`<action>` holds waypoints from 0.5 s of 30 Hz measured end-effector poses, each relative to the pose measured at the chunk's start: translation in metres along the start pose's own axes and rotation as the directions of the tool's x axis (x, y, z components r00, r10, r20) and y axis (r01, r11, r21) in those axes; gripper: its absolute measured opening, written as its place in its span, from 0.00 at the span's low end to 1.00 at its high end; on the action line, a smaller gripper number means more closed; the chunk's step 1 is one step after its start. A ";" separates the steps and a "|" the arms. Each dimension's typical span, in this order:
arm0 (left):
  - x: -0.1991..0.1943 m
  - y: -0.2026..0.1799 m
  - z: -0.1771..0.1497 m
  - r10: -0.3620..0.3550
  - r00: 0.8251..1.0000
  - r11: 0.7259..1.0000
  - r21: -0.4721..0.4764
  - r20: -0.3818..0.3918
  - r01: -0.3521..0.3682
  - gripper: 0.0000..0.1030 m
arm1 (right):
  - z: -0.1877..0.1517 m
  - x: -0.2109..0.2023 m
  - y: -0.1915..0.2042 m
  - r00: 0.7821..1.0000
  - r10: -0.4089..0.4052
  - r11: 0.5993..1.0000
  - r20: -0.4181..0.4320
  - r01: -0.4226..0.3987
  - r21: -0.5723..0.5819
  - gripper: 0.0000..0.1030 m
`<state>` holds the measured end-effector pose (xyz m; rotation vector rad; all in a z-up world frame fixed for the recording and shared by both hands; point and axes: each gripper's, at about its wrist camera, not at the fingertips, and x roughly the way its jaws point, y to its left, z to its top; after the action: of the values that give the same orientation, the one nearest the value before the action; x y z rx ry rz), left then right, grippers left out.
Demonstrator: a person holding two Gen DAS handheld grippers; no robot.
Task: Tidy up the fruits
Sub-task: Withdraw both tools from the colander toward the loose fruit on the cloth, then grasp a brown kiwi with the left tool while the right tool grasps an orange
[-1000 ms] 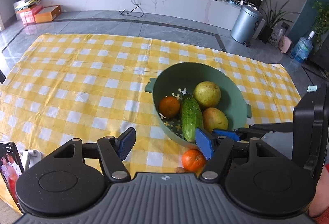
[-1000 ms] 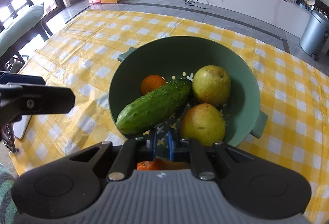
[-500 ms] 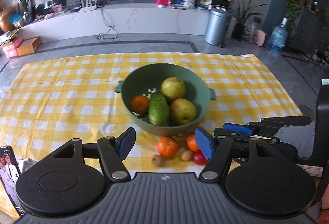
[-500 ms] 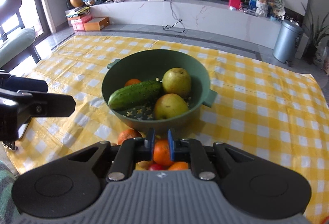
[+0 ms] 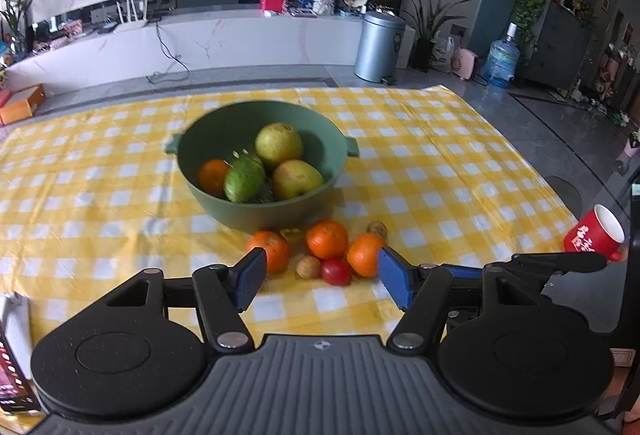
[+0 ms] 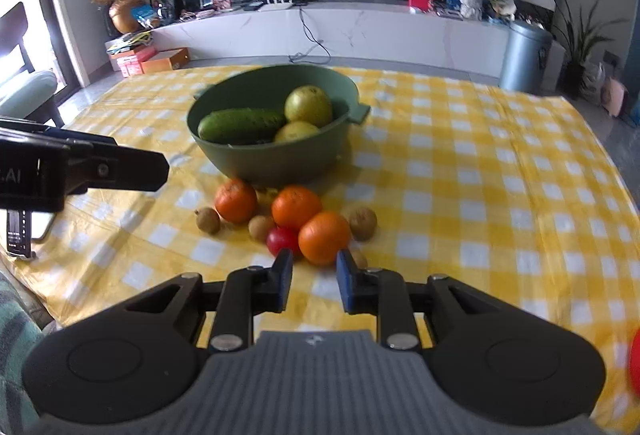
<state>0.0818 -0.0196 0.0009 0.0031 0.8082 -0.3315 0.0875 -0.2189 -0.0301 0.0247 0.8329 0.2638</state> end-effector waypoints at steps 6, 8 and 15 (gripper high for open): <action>0.010 -0.002 -0.012 0.013 1.000 0.999 0.038 0.002 -0.013 0.68 | -0.017 0.003 -0.007 1.000 -0.019 1.000 0.012 0.019 0.006 0.21; 0.015 -0.001 -0.016 0.010 1.000 0.999 0.042 0.008 -0.011 0.66 | -0.020 0.005 -0.007 0.999 -0.024 1.000 0.023 0.024 -0.004 0.22; 0.036 0.006 -0.024 -0.002 0.999 0.999 0.038 -0.046 0.004 0.56 | -0.022 0.018 -0.012 0.999 -0.044 0.999 0.019 0.044 -0.002 0.26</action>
<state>0.0896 -0.0216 -0.0421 0.0458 0.8471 -0.3505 0.0855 -0.2277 -0.0596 0.0063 0.8137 0.2233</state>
